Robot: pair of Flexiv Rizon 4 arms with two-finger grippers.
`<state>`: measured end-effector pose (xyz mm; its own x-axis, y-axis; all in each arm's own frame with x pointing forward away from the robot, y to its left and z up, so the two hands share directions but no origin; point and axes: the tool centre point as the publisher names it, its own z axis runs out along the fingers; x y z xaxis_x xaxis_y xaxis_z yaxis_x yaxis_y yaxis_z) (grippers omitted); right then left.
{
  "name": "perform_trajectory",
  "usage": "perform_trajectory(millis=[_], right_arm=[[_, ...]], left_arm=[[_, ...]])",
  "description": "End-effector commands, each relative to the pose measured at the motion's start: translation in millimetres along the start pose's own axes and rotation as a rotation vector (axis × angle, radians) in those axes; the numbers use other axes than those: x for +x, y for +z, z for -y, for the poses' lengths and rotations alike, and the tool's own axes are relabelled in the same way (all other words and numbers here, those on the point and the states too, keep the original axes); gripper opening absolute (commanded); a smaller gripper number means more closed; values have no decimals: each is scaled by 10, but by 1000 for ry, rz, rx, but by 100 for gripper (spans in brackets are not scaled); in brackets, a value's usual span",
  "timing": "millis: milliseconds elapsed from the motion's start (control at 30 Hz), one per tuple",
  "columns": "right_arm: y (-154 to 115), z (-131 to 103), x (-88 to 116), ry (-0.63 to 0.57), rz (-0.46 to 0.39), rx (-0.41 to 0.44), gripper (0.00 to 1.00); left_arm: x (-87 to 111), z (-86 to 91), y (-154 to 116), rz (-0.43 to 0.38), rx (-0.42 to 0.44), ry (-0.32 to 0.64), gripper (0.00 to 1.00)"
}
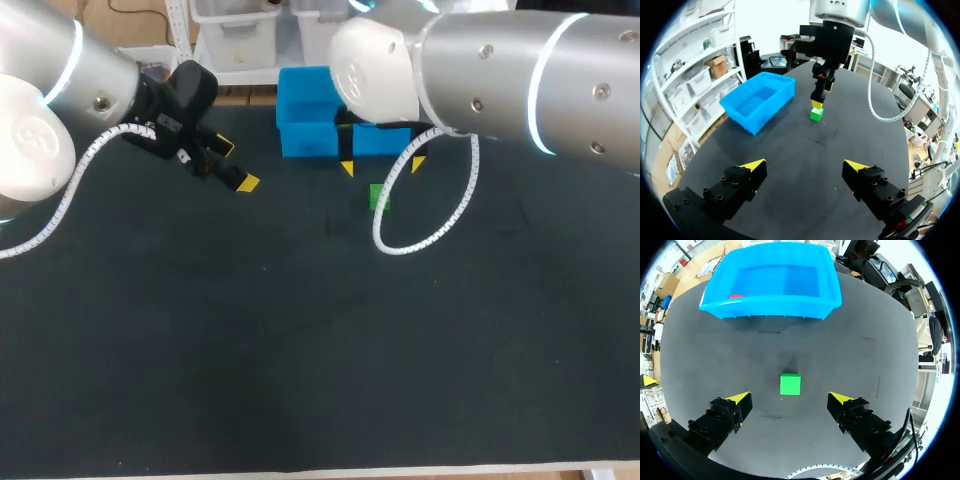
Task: Use the left arm to pick the red cube and place it into the blue plastic box first, then use the right arm to grasp the green cube and put it into the same blue plastic box after the first action is fully finished.
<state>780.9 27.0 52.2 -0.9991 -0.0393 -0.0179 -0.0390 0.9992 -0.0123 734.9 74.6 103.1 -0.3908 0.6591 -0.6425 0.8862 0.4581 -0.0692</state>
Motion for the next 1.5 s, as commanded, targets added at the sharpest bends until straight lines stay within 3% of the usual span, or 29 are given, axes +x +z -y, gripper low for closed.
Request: perform_trajectory(millis=[33,733,1500], right_arm=[[86,53,1,3,11,-6,100],[410,11,-111,-28,-31,9,100],[554,-39,-101,17,-25,27,100]], left_arm=[[15,-2,-3,6,2,3,100],[15,-2,-3,6,2,3,100],[15,-2,-3,6,2,3,100]])
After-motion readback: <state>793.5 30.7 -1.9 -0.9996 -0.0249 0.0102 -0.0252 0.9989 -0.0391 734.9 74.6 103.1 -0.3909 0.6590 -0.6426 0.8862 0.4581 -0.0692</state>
